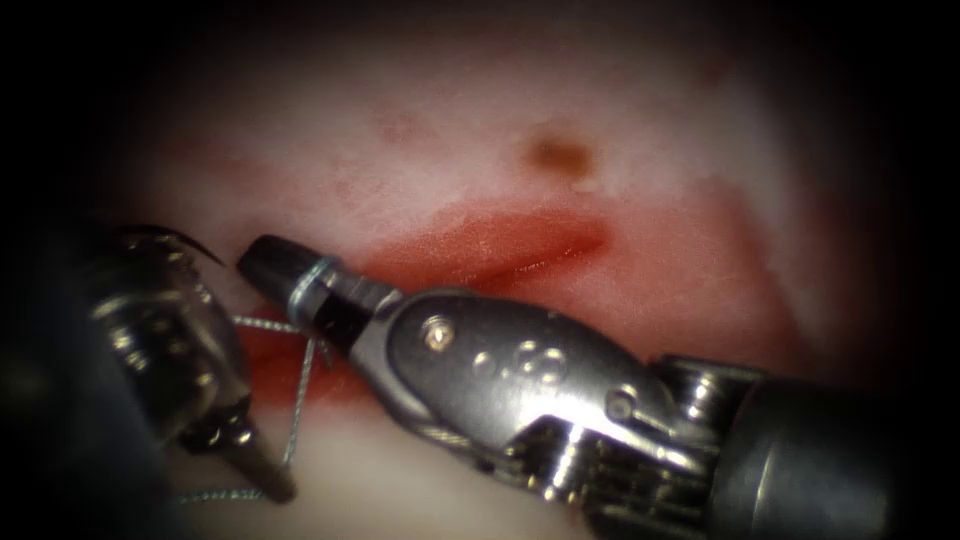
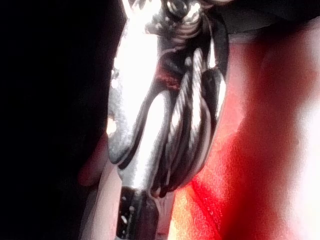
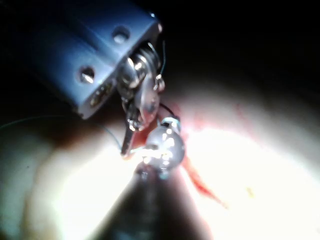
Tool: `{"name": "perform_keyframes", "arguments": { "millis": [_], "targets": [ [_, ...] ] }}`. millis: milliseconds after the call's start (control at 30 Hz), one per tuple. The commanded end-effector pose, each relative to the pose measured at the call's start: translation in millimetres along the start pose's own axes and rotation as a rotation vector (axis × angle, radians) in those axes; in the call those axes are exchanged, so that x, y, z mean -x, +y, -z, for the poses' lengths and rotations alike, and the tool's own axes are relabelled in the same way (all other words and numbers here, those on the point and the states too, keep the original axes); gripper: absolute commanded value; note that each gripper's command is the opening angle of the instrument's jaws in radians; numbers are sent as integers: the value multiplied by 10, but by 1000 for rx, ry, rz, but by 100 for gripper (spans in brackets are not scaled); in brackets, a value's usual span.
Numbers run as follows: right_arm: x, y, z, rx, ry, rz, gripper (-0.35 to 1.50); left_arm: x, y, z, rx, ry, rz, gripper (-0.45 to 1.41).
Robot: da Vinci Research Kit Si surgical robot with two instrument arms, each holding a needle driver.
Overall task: Wound Closure
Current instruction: Grasp the suture tail, then stop to move the suture tail into view.
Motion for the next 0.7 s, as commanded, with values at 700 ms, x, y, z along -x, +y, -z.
{"name": "perform_keyframes", "arguments": {
  "millis": [700],
  "targets": [
    [-14, -2, -19, -106, -137, 94, 29, 2, -7, -11, -34, 54, 22, -45]
  ]
}}
